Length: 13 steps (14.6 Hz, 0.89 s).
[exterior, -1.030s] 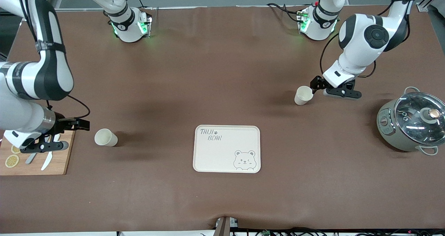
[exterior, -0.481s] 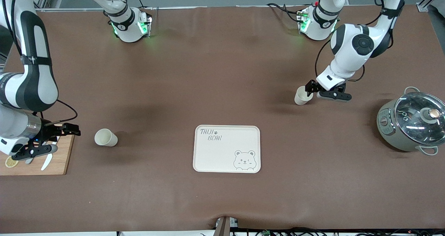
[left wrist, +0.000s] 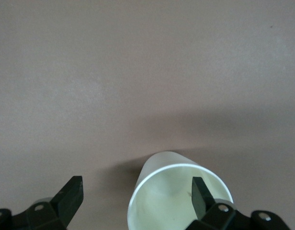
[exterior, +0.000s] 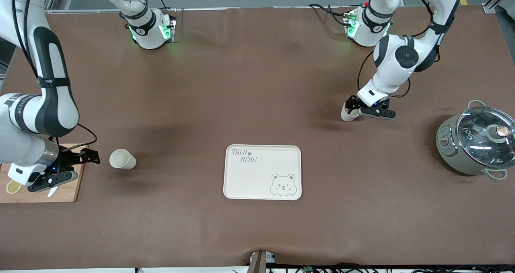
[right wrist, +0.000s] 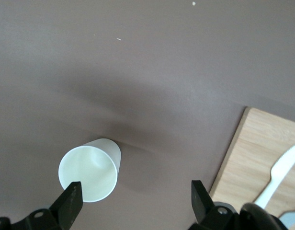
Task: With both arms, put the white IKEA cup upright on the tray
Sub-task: 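Lower both grippers around the white cups and close them on the rims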
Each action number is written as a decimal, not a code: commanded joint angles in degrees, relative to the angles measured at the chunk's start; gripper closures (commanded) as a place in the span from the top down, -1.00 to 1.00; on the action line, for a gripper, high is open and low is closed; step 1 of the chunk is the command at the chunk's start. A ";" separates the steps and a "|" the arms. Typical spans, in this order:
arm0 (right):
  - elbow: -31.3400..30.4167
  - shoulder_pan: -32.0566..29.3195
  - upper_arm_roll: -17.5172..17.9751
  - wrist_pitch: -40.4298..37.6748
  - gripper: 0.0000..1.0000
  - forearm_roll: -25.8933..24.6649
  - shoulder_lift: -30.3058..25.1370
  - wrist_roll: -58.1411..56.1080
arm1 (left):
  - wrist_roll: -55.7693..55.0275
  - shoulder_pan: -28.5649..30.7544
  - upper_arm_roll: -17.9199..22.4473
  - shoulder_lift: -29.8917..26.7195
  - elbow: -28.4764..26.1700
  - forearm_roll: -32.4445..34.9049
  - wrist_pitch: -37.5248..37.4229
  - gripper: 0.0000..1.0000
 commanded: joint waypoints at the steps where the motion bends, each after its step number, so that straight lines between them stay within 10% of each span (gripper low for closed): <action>1: -3.42 -0.76 0.30 3.60 1.00 1.95 -0.64 -6.23 | -0.50 -0.01 -0.62 -0.95 -1.52 -1.04 1.29 1.00; 6: -4.57 -0.67 0.30 4.31 1.00 2.04 0.68 -10.72 | -0.85 -0.01 -0.62 -0.51 -1.61 -1.13 1.20 1.00; 8: -4.66 -0.67 0.30 4.57 1.00 2.04 2.00 -10.72 | -6.97 -0.27 -0.88 -0.95 -1.96 -1.04 0.94 -0.99; 13: -4.58 0.03 0.39 7.21 1.00 2.04 3.67 -10.72 | -7.62 -0.62 -1.67 -0.77 -1.87 -0.95 0.85 -1.00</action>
